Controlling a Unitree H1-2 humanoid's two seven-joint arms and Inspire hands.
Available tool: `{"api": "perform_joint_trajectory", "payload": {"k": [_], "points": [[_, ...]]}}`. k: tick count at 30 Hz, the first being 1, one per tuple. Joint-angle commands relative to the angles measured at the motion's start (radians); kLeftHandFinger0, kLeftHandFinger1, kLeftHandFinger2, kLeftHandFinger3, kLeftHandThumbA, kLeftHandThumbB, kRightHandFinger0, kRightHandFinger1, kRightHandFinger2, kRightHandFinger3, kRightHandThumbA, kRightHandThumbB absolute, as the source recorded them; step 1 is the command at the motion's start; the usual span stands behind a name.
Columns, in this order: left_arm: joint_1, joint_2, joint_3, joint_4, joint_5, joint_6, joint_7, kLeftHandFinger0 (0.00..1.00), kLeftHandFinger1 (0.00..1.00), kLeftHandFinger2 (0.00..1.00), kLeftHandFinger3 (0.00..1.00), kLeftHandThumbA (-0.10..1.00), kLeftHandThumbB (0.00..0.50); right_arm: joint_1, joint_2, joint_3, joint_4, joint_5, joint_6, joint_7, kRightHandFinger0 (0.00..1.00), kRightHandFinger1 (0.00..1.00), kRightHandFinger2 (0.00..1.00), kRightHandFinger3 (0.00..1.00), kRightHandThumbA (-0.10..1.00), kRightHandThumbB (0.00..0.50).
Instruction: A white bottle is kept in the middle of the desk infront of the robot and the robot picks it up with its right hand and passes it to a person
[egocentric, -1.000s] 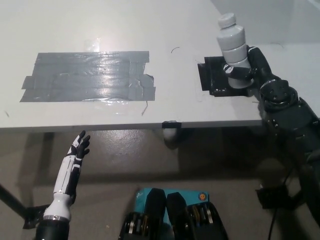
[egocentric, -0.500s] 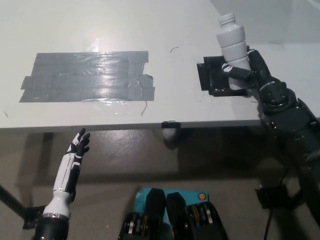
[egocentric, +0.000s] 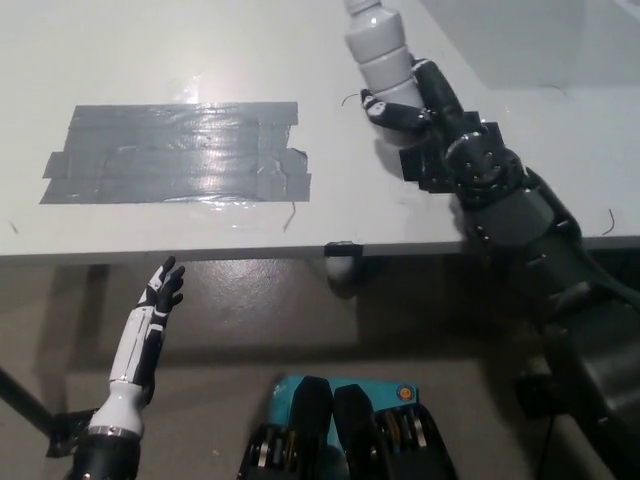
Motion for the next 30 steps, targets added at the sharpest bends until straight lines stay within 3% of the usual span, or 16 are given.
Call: {"api": "perform_joint_trajectory", "payload": {"k": [1,7,8,11,17,21,30], "points": [[0.001,0.0,-0.014,-0.042,-0.018,0.001,-0.02,1.0,1.0,1.0,1.0,1.0,0.088,-0.074,0.027,-0.001,-0.02,0.003,-0.027,0.017,0.06,0.55,0.94,0.79,-0.1,0.18],[0.008,-0.008,-0.03,-0.031,-0.015,-0.021,-0.023,1.0,1.0,1.0,1.0,1.0,0.127,-0.071,0.037,-0.007,-0.008,0.007,-0.022,0.023,0.0,0.5,0.89,0.75,-0.1,0.183],[0.012,-0.009,-0.033,-0.036,-0.009,-0.017,-0.022,1.0,1.0,1.0,1.0,1.0,0.158,-0.069,0.038,-0.006,-0.006,0.007,-0.021,0.021,0.01,0.5,0.88,0.75,-0.1,0.176],[0.03,-0.012,-0.043,-0.055,-0.002,-0.005,-0.025,1.0,1.0,1.0,1.0,1.0,0.181,-0.062,0.039,-0.007,-0.002,0.005,-0.014,0.016,0.01,0.51,0.88,0.77,-0.1,0.17],[0.063,-0.016,-0.046,-0.078,-0.002,0.005,-0.024,1.0,1.0,1.0,1.0,1.0,0.191,-0.044,0.033,-0.009,0.006,0.009,-0.03,0.027,0.01,0.54,0.9,0.8,-0.1,0.164],[0.079,-0.019,-0.048,-0.081,0.001,0.002,-0.023,1.0,1.0,1.0,1.0,1.0,0.225,-0.028,0.027,-0.005,-0.005,0.002,-0.031,0.024,0.0,0.53,0.87,0.81,-0.1,0.166],[0.093,-0.022,-0.061,-0.082,0.009,-0.017,-0.022,1.0,1.0,1.0,1.0,1.0,0.212,-0.018,0.025,-0.011,-0.01,0.007,-0.016,0.022,0.05,0.59,0.9,0.86,-0.1,0.153]]}}
